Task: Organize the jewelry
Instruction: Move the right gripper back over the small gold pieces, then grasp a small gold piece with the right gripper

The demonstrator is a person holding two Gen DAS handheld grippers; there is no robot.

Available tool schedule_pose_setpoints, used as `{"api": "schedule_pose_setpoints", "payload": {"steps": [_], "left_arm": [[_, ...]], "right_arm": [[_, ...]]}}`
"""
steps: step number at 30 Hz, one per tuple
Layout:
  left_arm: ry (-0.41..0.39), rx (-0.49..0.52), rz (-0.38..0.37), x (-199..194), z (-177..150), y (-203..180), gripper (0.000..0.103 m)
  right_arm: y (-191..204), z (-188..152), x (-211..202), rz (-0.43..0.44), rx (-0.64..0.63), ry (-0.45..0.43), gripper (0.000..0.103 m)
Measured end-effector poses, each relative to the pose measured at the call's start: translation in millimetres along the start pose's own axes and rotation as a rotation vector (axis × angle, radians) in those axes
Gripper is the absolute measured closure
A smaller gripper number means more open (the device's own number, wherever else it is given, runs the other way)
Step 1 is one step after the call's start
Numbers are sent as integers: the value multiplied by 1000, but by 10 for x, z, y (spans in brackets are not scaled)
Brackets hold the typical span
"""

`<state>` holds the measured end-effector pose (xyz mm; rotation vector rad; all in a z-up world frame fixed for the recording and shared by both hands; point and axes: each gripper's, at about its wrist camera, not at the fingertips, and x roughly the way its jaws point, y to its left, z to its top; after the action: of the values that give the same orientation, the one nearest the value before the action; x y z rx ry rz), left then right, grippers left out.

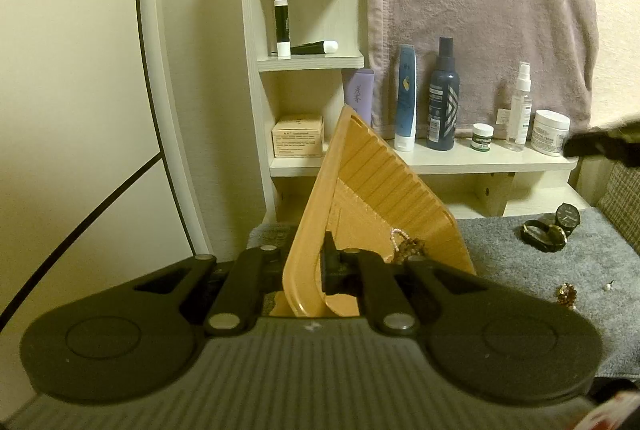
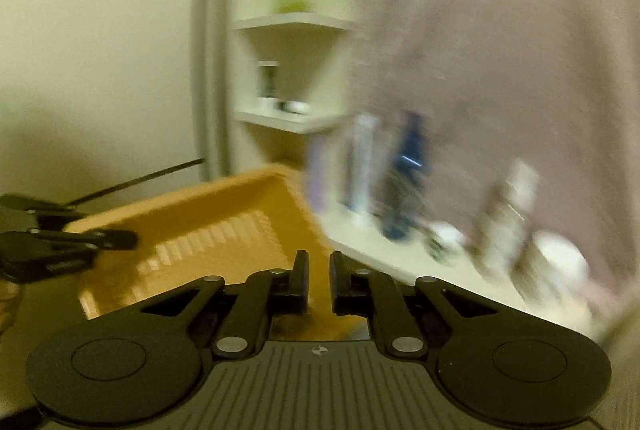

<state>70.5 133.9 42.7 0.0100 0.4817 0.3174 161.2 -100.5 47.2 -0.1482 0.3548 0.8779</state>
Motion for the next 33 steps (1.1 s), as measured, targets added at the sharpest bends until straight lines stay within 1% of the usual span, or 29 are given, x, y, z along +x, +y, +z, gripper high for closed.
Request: {"api": "schedule_pose_setpoints", "payload": {"steps": [1, 4, 7, 9, 12, 15, 17, 22, 27, 33], "left_arm": [[0, 2, 0, -1, -1, -2, 95], [1, 1, 1, -3, 2, -3, 95], [0, 2, 1, -6, 2, -3, 95], [2, 2, 3, -2, 2, -1, 95], [2, 0, 4, 5, 0, 3, 95], [3, 0, 6, -3, -5, -5, 95], [4, 3, 7, -6, -4, -11, 95], [6, 6, 10, -2, 4, -15, 95], [6, 5, 9, -4, 3, -18, 95], [6, 7, 10, 2, 2, -16, 95]], "right_arm": [[-61, -102, -74, -32, 46, -5, 86], [-233, -398, -272, -125, 173, -18, 81], [-395, -712, -457, -216, 291, -9, 79], [-443, -899, -518, -255, 341, 15, 79], [-444, -1154, -586, -281, 368, 60, 79], [-371, -1345, -544, -275, 362, 107, 78], [-312, -1411, -459, -265, 350, 130, 78], [-258, -1564, -320, -237, 340, 153, 78], [-204, -1602, -164, -203, 267, 179, 79], [-228, -1604, -19, -193, 236, 179, 79]]}}
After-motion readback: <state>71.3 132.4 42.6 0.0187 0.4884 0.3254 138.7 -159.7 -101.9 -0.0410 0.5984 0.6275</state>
